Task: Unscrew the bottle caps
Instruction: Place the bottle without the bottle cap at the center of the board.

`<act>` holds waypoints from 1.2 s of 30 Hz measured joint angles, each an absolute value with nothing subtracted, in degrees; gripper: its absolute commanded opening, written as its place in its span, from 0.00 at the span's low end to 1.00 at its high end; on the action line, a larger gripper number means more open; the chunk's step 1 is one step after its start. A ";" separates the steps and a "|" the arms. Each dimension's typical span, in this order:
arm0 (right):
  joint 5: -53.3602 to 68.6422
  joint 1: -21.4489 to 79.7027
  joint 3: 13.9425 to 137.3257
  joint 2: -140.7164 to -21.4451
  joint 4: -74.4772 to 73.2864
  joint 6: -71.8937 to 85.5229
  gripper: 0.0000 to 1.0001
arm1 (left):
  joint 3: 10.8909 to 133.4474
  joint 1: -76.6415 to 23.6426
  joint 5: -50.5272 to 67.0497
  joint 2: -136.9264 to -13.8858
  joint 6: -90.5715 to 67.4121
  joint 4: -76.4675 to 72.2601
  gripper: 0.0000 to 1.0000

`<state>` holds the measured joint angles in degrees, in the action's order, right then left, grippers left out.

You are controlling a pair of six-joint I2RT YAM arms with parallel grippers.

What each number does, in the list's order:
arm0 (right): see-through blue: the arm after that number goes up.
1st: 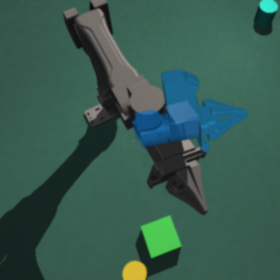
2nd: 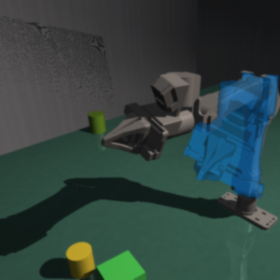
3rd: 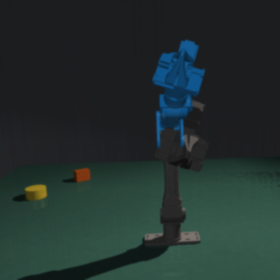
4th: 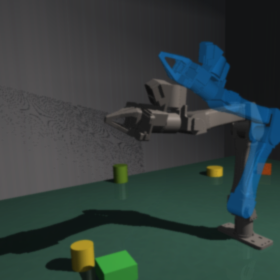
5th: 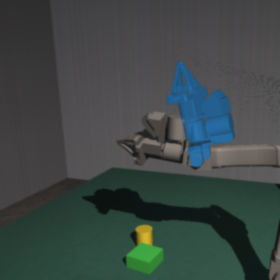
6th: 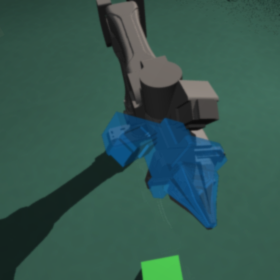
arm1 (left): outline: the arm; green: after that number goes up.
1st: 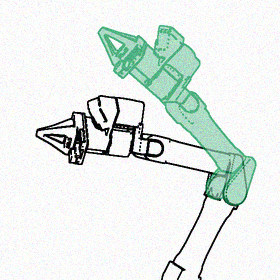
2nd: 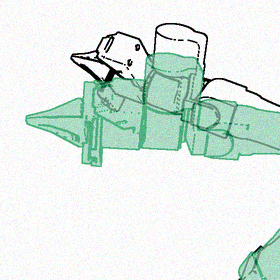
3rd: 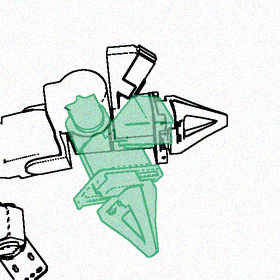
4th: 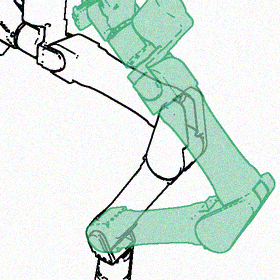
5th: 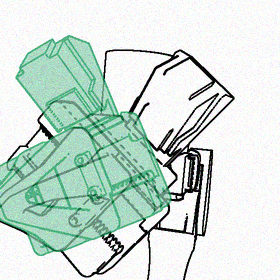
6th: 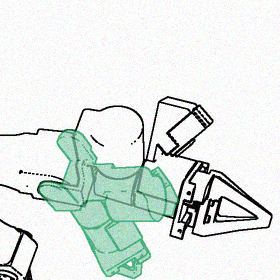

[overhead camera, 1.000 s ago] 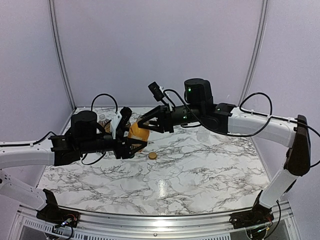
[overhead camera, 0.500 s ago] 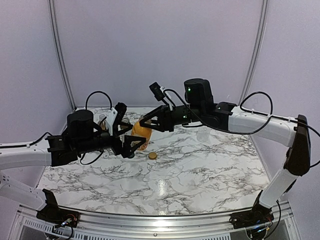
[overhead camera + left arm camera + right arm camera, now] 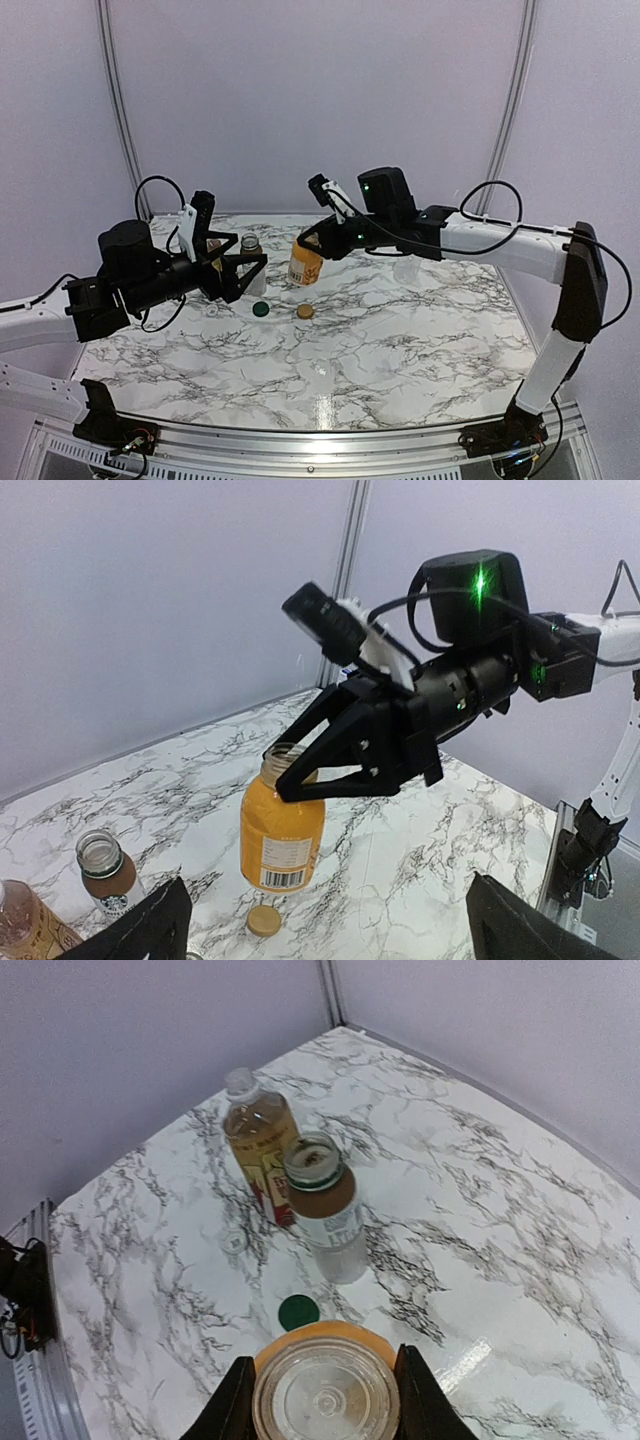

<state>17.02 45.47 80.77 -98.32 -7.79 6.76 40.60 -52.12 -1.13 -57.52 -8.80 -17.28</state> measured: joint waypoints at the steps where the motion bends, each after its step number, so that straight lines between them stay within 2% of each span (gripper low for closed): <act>1: 15.11 45.45 81.03 -99.59 -7.81 6.44 0.00 | 40.60 -52.12 -1.48 -57.36 -8.99 -17.19 0.99; 10: 5.15 45.41 86.85 -112.01 -7.70 4.25 0.00 | 40.60 -52.10 -4.47 -57.28 -10.09 -14.72 0.99; 23: 1.50 44.95 90.30 -120.57 -6.00 2.85 0.05 | 40.60 -52.10 -5.67 -56.95 -9.80 -14.61 0.99; 31: 0.97 44.84 90.17 -121.08 -3.33 2.63 0.18 | 40.60 -52.10 -5.85 -56.90 -9.61 -14.61 0.99; 36: 0.95 44.84 89.01 -121.08 -2.02 2.46 0.24 | 40.60 -52.10 -6.09 -56.90 -9.61 -14.61 0.99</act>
